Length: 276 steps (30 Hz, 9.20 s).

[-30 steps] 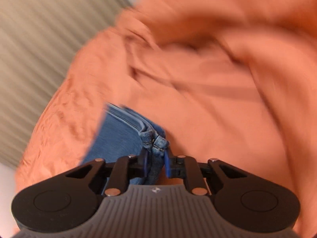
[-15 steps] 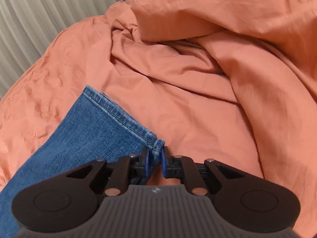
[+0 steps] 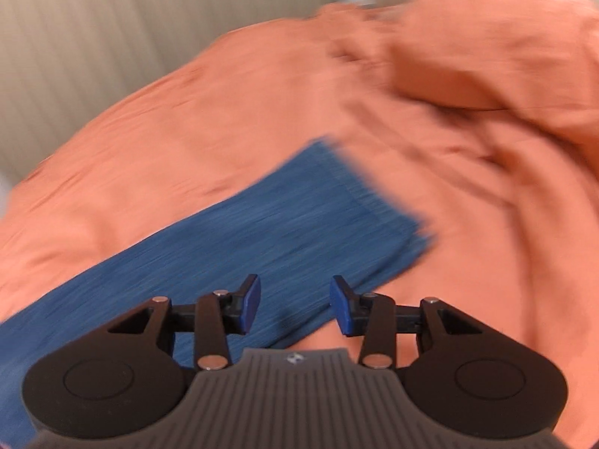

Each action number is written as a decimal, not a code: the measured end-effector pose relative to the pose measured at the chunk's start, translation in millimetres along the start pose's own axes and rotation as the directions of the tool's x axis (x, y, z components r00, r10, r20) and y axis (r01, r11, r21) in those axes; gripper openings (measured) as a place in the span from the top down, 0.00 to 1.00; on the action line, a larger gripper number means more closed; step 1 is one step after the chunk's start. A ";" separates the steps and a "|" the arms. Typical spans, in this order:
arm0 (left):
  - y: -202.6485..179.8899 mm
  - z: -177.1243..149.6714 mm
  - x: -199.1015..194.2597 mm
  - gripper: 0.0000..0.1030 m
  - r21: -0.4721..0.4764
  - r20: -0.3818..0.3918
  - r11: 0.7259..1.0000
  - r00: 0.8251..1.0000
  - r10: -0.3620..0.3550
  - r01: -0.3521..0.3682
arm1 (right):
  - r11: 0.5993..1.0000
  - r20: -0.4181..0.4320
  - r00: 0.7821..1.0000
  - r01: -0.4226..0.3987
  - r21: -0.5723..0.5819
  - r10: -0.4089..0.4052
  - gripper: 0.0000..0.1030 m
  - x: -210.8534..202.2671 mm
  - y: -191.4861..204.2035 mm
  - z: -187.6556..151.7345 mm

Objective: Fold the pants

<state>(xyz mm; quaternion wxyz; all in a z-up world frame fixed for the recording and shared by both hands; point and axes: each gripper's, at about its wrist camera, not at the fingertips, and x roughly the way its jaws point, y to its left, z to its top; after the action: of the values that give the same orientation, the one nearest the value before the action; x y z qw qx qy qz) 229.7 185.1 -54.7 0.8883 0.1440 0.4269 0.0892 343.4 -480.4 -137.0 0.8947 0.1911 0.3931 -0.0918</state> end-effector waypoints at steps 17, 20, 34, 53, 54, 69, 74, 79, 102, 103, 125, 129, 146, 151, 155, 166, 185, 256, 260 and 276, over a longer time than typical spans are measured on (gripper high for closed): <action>-117.2 -49.4 -59.8 0.30 0.436 0.042 0.831 0.915 -0.401 0.344 | 0.701 -0.279 0.865 -0.502 -0.507 0.417 0.63 -62.8 246.6 -186.7; -127.0 -65.6 -55.1 0.30 0.471 0.039 0.804 0.902 -0.430 0.363 | 0.645 -0.286 0.863 -0.502 -0.576 0.416 0.63 -62.0 264.6 -216.5; -111.9 -75.3 -13.1 0.40 0.348 -0.017 0.887 0.948 -0.318 0.304 | 0.433 -0.274 0.855 -0.469 -0.769 0.440 0.70 -30.8 340.8 -284.2; -96.1 -71.1 -7.6 0.40 0.246 0.005 0.893 0.921 -0.390 0.377 | 0.261 -0.146 0.906 -0.264 -0.929 0.398 0.80 -2.0 386.0 -297.5; -95.6 -71.6 -7.7 0.40 0.244 0.005 0.894 0.921 -0.389 0.376 | 0.259 -0.139 0.905 -0.258 -0.931 0.403 0.87 -2.6 385.6 -298.6; -83.0 -68.5 -24.2 0.45 0.250 -0.009 0.900 0.931 -0.366 0.357 | 0.305 -0.248 0.909 -0.354 -0.884 0.336 0.99 -33.9 373.2 -323.8; -89.2 -64.2 -31.0 0.45 0.253 -0.003 0.906 0.937 -0.349 0.339 | 0.395 -0.256 0.909 -0.378 -0.837 0.328 0.99 -32.9 372.4 -320.3; -94.6 -56.1 -36.5 0.45 0.222 0.019 0.914 0.935 -0.353 0.340 | 0.436 -0.287 0.886 -0.434 -0.788 0.363 1.00 -56.1 355.2 -306.1; -199.8 54.4 18.1 0.45 0.190 0.042 0.888 0.900 -0.434 0.420 | 0.990 -0.034 0.995 -0.092 0.109 0.096 0.62 -8.2 -27.8 -26.9; -209.8 60.3 21.7 0.45 0.199 0.033 0.878 0.892 -0.451 0.436 | 0.981 -0.020 0.996 -0.088 0.172 0.092 0.59 -3.9 -44.0 -21.1; -386.4 149.6 70.6 0.52 0.283 -0.024 0.788 0.825 -0.564 0.547 | 0.793 0.077 0.971 -0.229 0.564 0.226 0.96 76.3 -177.5 1.7; -398.2 159.3 76.6 0.52 0.305 -0.027 0.779 0.823 -0.567 0.547 | 0.841 0.087 0.976 -0.215 0.497 0.198 0.99 68.0 -175.6 -0.2; -451.9 175.9 127.5 0.68 0.378 -0.075 0.786 0.863 -0.500 0.489 | 0.876 0.068 0.983 -0.182 0.447 0.169 0.99 73.3 -167.7 9.1; -457.6 163.7 97.6 0.70 0.518 -0.019 0.757 0.890 -0.455 0.399 | 0.881 0.053 0.987 -0.158 0.445 0.150 0.99 72.9 -166.2 11.4; -457.2 139.3 64.6 0.68 0.630 -0.034 0.674 0.880 -0.473 0.386 | 0.886 0.047 0.989 -0.144 0.441 0.137 0.98 68.7 -162.3 15.6; -452.4 73.8 17.6 0.83 0.686 -0.210 0.499 0.801 -0.561 0.529 | 0.914 0.046 0.993 -0.118 0.389 0.109 0.99 56.7 -150.1 25.5; -337.7 84.5 -35.7 0.68 0.504 -0.055 0.654 0.776 -0.628 0.564 | 0.958 0.216 0.954 -0.156 -0.239 0.209 0.99 -93.7 18.3 77.4; -162.3 65.0 88.5 0.94 -0.119 0.054 0.764 0.772 -0.633 0.634 | 0.884 -0.108 0.964 -0.265 -0.386 0.242 0.70 29.8 171.3 -51.1; -170.7 45.5 116.9 0.91 -0.185 0.004 0.755 0.769 -0.639 0.629 | 0.889 -0.098 0.970 -0.242 -0.390 0.222 0.81 47.2 176.9 -42.1; -182.4 50.8 129.5 0.83 -0.154 -0.056 0.766 0.769 -0.637 0.624 | 0.922 -0.117 0.989 -0.125 -0.367 0.087 0.97 173.7 203.3 21.4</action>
<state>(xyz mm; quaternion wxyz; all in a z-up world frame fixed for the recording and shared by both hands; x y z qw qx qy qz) 356.2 40.4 -179.9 0.8503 -0.0693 0.4897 -0.1801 538.7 -306.7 -197.3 0.8978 0.0430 0.4362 0.0428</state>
